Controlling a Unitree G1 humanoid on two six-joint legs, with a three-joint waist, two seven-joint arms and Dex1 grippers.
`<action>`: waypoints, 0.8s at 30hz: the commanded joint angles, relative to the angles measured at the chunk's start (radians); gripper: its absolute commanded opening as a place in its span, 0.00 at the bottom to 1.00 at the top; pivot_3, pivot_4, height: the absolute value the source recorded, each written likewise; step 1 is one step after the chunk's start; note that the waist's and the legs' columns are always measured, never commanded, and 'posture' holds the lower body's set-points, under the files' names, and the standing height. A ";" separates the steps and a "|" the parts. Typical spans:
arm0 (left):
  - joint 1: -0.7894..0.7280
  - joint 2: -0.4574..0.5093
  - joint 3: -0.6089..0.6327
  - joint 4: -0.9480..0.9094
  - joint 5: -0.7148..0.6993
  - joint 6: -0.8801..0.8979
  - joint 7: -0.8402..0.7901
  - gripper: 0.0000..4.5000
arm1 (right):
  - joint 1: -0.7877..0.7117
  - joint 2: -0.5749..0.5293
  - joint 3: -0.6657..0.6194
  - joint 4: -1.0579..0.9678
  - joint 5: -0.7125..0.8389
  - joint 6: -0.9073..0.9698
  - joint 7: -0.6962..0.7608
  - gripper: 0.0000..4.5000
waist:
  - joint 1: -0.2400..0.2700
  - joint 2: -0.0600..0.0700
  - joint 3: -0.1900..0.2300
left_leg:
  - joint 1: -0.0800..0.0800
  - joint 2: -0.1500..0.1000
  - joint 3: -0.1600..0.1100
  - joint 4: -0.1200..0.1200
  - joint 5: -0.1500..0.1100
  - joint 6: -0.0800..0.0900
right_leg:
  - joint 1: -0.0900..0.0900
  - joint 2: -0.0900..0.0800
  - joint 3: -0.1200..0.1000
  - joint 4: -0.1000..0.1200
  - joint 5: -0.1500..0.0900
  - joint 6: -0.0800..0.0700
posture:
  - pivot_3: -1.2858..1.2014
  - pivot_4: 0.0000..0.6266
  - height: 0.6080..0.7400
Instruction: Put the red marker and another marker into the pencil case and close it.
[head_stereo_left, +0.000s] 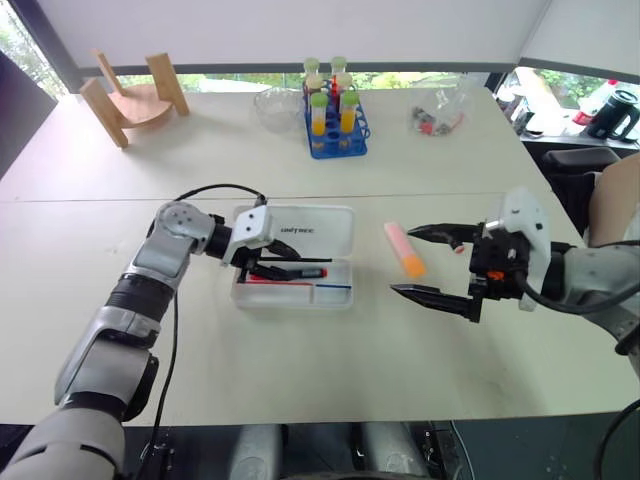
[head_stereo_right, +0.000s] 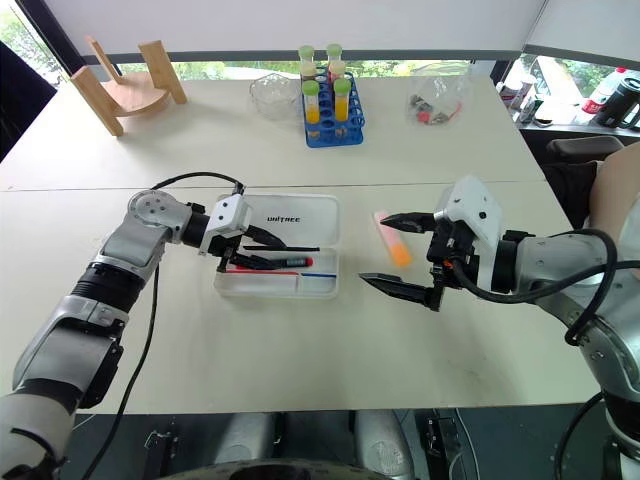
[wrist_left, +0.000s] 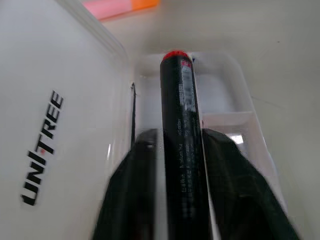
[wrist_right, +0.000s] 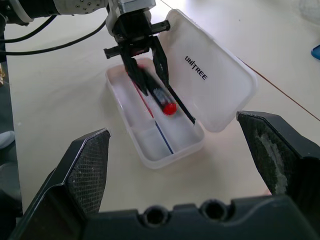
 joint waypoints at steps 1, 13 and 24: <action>0.008 0.026 0.035 -0.059 -0.013 0.042 -0.004 0.84 | -0.012 0.000 -0.007 -0.012 -0.005 -0.018 -0.012 1.00 | -0.001 0.000 0.000 | 0.000 0.000 0.000 0.000 0.000 0.000 | 0.000 0.000 0.000 0.000 0.000 0.000 | 0.52 0.24 1.00; 0.301 0.277 0.548 -0.687 -0.595 0.782 0.151 0.98 | -0.249 0.266 0.266 0.411 -0.291 0.100 -0.315 1.00 | -0.035 0.001 0.001 | 0.001 0.003 -0.001 -0.001 0.000 0.000 | -0.002 0.001 0.001 0.002 0.000 0.000 | 0.52 0.24 1.00; 0.673 0.368 0.845 -0.958 -0.721 0.822 0.251 1.00 | -0.305 0.325 0.399 0.634 -0.445 0.088 -0.287 0.59 | -0.025 0.002 0.002 | 0.002 0.001 0.000 -0.001 0.000 -0.001 | -0.001 -0.001 0.001 0.002 0.000 -0.001 | 0.52 0.24 1.00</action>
